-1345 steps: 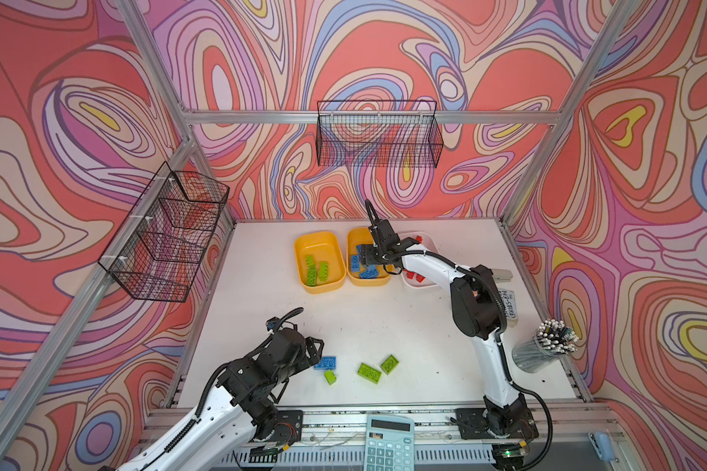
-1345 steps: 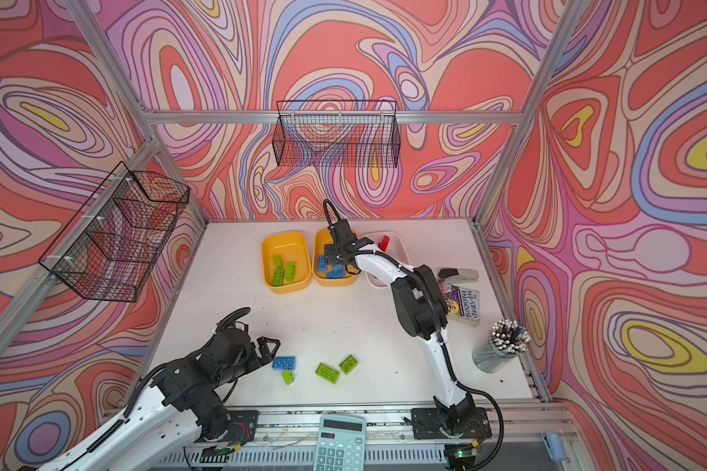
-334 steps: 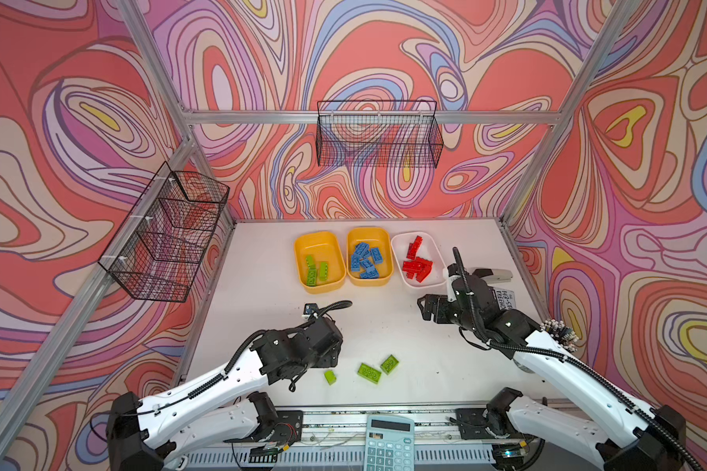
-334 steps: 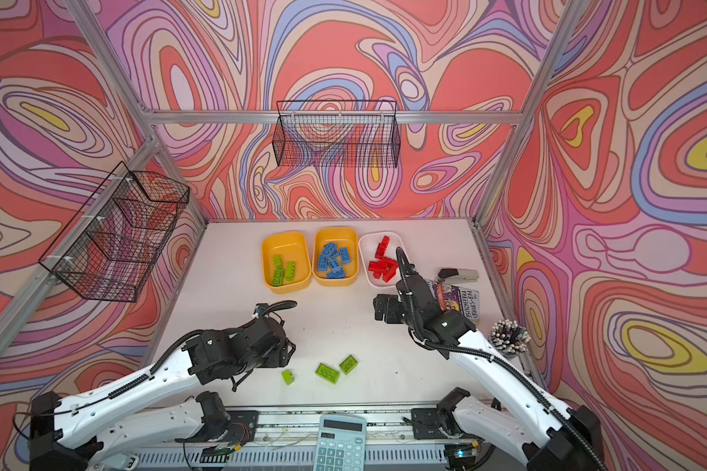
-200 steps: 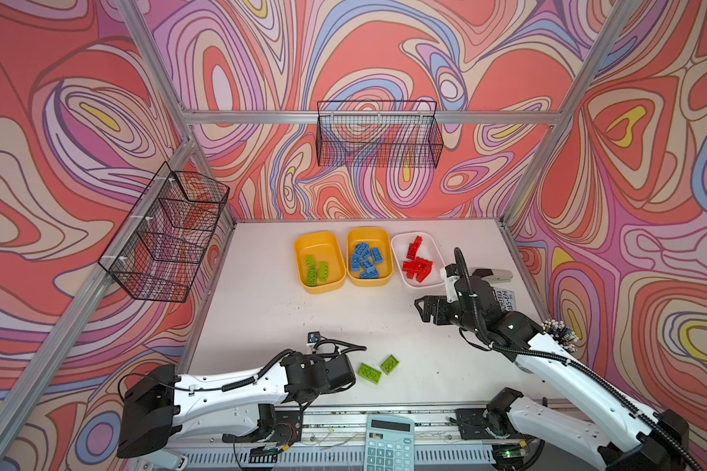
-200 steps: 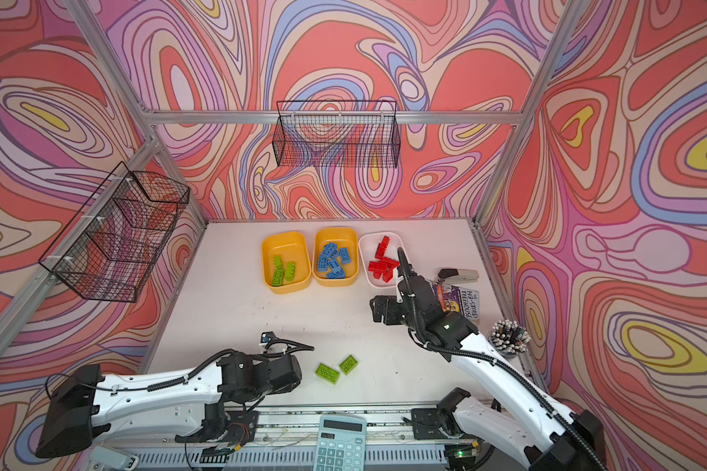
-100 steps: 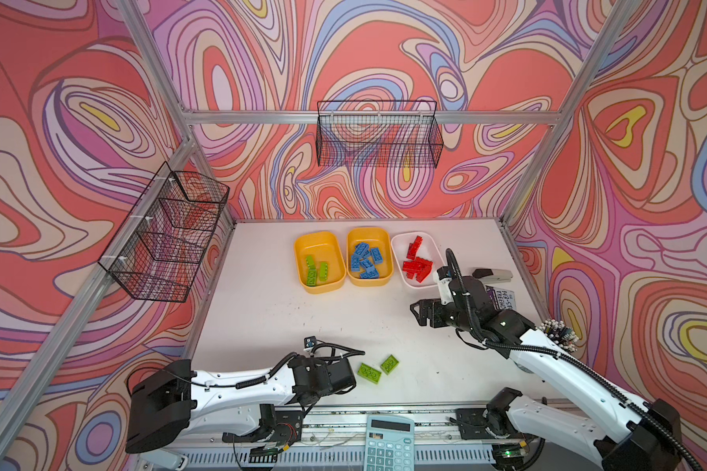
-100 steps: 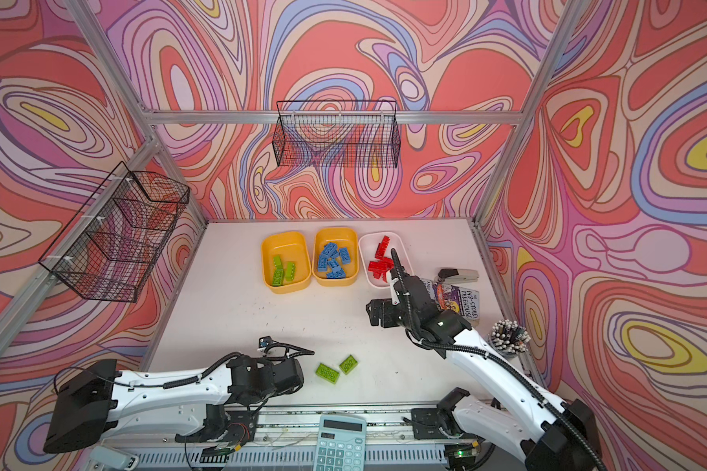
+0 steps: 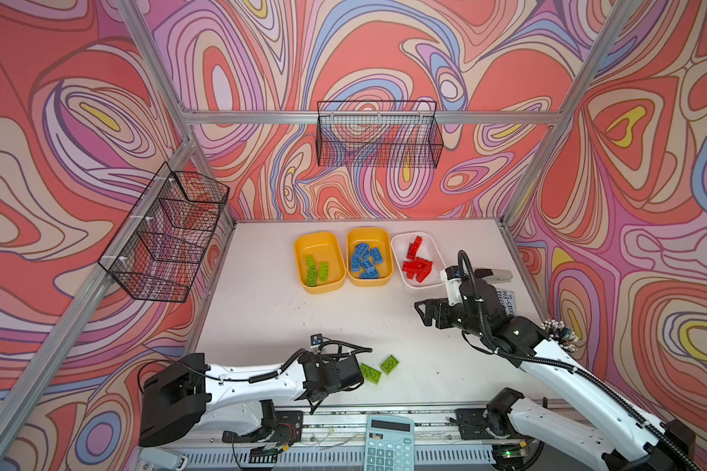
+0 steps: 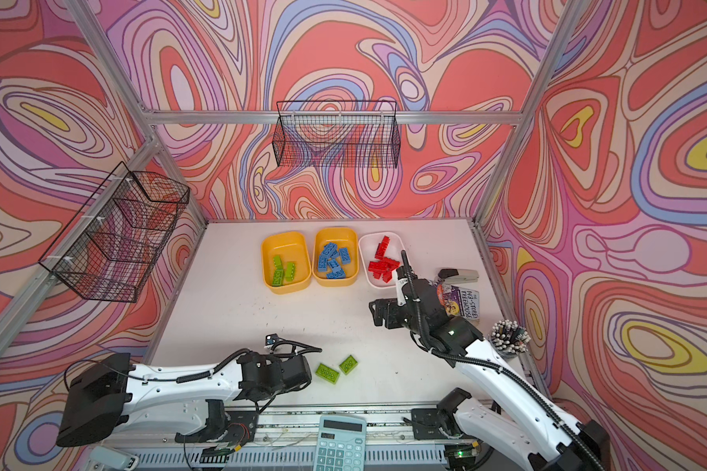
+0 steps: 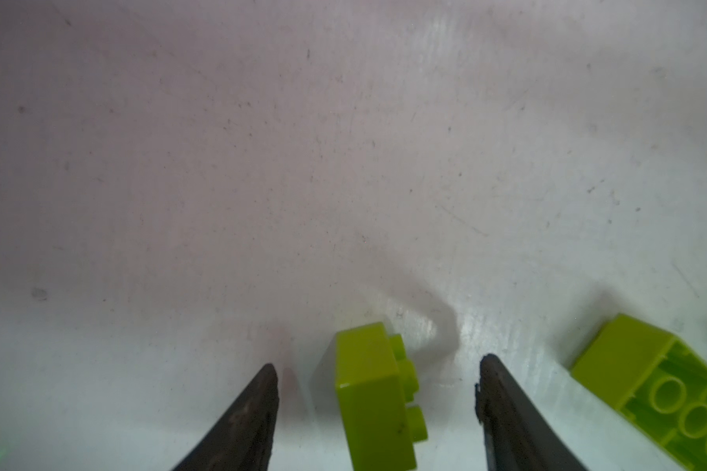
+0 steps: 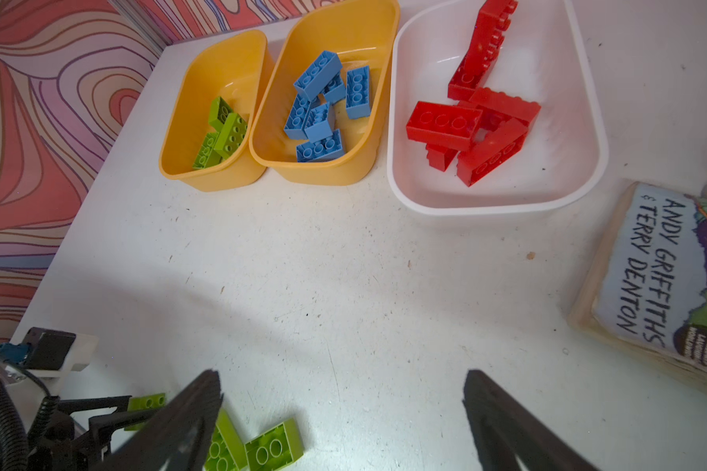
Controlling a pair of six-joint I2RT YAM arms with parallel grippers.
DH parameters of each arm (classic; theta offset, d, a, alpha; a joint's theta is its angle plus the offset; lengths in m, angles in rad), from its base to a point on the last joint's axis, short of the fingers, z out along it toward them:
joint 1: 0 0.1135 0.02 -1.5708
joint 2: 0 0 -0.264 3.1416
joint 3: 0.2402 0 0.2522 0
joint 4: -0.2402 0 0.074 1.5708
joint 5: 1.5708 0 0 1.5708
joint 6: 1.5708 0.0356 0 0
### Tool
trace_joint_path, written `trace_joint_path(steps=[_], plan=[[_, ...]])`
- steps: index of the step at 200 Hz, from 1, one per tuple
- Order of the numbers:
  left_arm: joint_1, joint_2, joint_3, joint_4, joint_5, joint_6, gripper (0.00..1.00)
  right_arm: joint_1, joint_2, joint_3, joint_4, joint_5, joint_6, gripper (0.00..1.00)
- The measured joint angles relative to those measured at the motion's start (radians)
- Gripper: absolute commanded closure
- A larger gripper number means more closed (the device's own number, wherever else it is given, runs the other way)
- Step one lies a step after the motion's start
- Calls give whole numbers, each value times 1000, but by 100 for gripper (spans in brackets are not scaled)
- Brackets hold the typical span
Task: Sort the legos into containers by color
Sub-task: 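Lower the left gripper onto a lime-green brick near the robot and close, then carry the green brick with the left gripper and drop it into the green tub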
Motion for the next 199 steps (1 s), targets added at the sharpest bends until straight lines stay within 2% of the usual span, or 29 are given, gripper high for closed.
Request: trace_joint_path(steps=[32, 64, 93, 147, 199], plan=[[24, 16, -1, 14, 7, 3, 42, 0, -8, -3, -13, 0, 0, 2], [80, 20, -5, 37, 23, 28, 55, 0, -12, -5, -23, -1, 1, 2], [85, 40, -2, 37, 42, 48, 62, 0, -24, -6, -25, -1, 5, 2], [87, 94, 45, 30, 68, 69, 86, 0, -24, -6, -30, 3, 6, 2], [131, 120, 106, -32, 79, 116, 90, 0, -23, -5, -39, 12, 6, 2]])
